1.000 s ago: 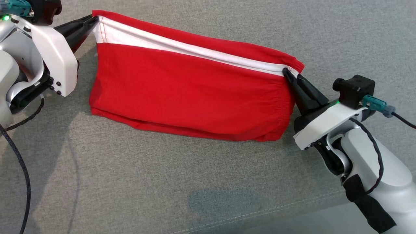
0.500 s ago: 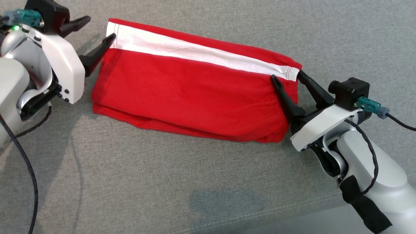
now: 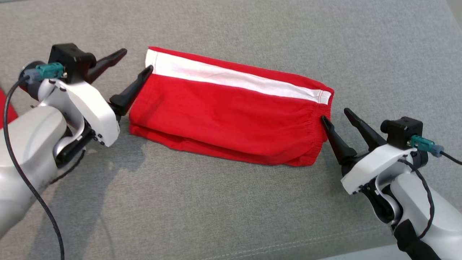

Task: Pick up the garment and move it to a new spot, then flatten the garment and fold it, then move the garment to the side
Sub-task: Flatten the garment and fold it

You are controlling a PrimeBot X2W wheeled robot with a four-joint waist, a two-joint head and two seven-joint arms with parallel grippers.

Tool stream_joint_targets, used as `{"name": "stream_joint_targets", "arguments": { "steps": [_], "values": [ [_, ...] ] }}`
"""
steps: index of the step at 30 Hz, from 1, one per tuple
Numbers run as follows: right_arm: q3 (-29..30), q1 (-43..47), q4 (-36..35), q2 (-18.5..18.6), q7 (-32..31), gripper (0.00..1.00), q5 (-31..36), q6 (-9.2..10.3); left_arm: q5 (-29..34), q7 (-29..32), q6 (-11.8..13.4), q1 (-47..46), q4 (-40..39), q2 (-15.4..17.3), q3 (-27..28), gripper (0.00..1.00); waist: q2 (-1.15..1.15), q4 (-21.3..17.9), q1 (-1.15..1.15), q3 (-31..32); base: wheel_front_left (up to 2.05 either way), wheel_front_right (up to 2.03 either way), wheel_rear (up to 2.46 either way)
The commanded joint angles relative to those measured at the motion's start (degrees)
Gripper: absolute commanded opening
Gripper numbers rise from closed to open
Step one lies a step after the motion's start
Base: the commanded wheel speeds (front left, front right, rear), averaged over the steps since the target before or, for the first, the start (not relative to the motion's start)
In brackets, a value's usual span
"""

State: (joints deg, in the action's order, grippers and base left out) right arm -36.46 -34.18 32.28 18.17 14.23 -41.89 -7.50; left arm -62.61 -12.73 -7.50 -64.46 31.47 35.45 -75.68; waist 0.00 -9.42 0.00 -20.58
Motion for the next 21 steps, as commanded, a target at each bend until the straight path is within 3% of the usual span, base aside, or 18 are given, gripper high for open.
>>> {"name": "stream_joint_targets", "arguments": {
  "steps": [1,8,14,21],
  "values": [
    [-0.66,1.90,-0.92,0.64,0.76,1.00,-0.64,0.01,-0.66,-0.89,0.01,-0.23,-0.09,1.55,2.39,1.00,0.00,1.23,0.00,1.67,0.00,0.00,0.00],
    [-0.11,4.65,-1.50,1.33,0.76,1.00,-1.50,0.01,-2.22,-2.22,0.01,6.37,-0.60,-1.05,6.91,1.00,0.00,3.38,0.00,4.77,0.00,0.00,0.00],
    [1.09,6.18,-2.38,1.52,0.76,1.00,-0.53,0.01,0.81,-2.25,0.01,15.19,-1.78,-4.12,16.75,1.00,0.00,4.09,0.00,5.86,0.00,0.00,0.00],
    [2.32,7.15,-3.48,1.62,0.76,1.00,1.32,0.01,5.96,-2.26,0.01,23.63,-0.32,-8.93,22.45,1.00,0.00,3.79,0.00,6.70,0.00,0.00,0.00]
  ]
}}
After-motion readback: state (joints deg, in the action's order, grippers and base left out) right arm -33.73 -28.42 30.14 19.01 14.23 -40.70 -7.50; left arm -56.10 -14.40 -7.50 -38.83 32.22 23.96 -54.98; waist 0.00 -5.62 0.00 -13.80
